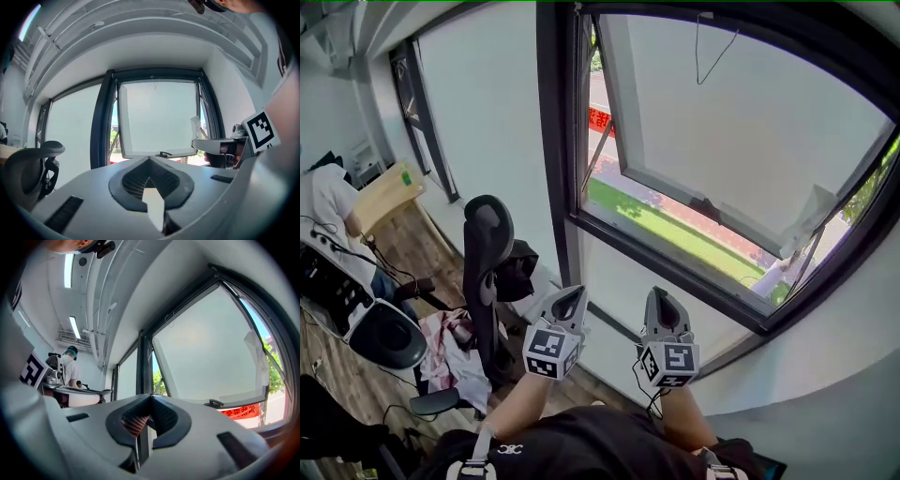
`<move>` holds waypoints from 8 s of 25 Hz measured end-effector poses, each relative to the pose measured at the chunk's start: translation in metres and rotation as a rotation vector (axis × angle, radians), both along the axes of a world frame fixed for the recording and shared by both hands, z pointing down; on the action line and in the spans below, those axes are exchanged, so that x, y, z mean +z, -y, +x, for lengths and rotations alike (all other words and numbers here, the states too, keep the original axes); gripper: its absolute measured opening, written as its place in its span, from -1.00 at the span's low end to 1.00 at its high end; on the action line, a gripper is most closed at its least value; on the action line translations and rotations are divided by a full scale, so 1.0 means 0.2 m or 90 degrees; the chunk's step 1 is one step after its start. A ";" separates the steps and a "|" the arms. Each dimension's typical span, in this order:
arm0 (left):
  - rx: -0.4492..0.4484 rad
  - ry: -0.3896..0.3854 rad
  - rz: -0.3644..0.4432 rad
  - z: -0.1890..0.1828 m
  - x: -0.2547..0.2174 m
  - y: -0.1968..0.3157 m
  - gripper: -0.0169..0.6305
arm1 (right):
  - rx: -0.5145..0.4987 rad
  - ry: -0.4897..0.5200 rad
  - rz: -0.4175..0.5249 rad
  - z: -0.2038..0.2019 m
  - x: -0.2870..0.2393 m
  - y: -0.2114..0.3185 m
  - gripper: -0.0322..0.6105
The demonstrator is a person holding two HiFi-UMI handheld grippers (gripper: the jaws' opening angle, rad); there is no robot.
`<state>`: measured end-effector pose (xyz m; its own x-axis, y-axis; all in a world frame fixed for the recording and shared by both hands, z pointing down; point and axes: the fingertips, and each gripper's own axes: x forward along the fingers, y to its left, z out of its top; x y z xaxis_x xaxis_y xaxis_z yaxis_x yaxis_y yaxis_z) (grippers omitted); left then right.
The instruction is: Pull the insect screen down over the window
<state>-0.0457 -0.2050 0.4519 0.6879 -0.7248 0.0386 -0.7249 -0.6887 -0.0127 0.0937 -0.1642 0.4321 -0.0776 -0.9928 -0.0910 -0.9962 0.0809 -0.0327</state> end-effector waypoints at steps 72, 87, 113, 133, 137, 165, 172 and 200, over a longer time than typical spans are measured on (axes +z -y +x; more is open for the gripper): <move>0.252 0.413 0.532 0.93 -1.39 0.80 -0.20 | 0.391 -0.594 -0.107 1.26 -1.24 -0.17 -0.20; 0.078 0.530 0.673 0.89 -2.26 1.28 -0.20 | 0.446 -0.786 -0.153 1.41 -1.92 0.04 -0.20; 0.119 0.605 0.678 0.95 -2.34 1.53 -0.19 | 0.586 -0.932 -0.305 1.64 -2.36 0.14 -0.14; 0.193 0.684 0.625 0.93 -2.11 1.49 -0.29 | 0.514 -0.883 -0.409 1.63 -2.08 0.13 -0.23; 0.213 0.728 0.617 0.92 -1.96 1.50 -0.36 | 0.491 -0.878 -0.449 1.62 -1.95 0.13 -0.24; 0.391 0.818 0.494 0.89 -0.90 1.44 -0.39 | 0.336 -0.824 -0.607 1.60 -0.89 0.08 -0.26; 0.402 0.808 0.468 0.87 -0.69 1.42 -0.42 | 0.310 -0.786 -0.625 1.59 -0.68 0.07 -0.26; 0.497 0.871 0.324 0.82 0.13 1.38 -0.40 | 0.206 -0.701 -0.728 1.54 0.12 0.04 -0.26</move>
